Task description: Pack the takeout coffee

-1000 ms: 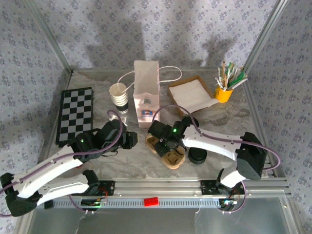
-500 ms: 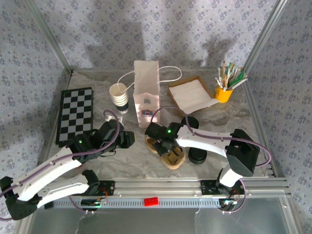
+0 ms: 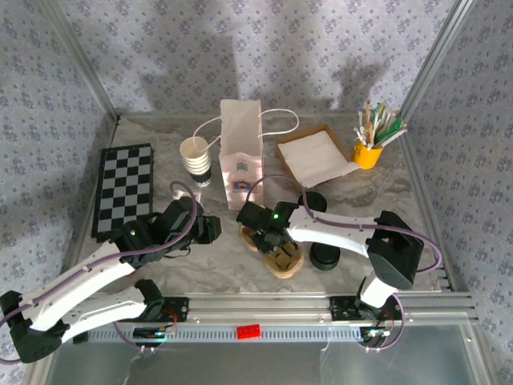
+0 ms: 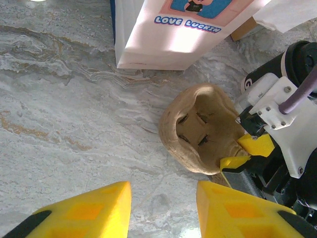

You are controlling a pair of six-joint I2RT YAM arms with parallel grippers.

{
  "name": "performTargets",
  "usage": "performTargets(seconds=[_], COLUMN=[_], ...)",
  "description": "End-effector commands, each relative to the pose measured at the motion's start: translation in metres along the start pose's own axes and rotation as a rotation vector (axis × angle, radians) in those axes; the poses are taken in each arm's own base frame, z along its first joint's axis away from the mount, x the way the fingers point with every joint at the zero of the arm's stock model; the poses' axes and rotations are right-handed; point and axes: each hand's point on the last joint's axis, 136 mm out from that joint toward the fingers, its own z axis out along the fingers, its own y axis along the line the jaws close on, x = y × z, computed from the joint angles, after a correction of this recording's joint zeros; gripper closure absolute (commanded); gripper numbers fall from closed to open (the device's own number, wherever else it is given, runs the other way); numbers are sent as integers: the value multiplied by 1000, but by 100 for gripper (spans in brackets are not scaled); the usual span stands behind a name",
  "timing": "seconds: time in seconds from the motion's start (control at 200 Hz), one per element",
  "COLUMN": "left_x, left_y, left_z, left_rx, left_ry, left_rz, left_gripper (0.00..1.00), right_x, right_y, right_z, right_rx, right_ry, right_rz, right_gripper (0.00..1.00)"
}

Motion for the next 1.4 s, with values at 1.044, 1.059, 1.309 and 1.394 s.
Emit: performTargets(seconds=[1.044,1.059,1.309,1.394], left_x=[39,42,51,57], left_y=[-51,-51,-44,-41], left_z=[43,46,96,113], left_rx=[38,33,-117,-155], left_ry=[192,200,209,238], left_rz=[-105,-111,-171,-196], left_gripper=[50,49,34,31], right_x=[38,39,42,41], right_y=[-62,-63,-77,-79], right_z=[-91,-92,-98,-100], right_rx=[-157,-158,-166,-166], right_ry=[-70,-70,-79,-82], right_rz=[332,336,367,364], right_gripper=[66,66,65,65])
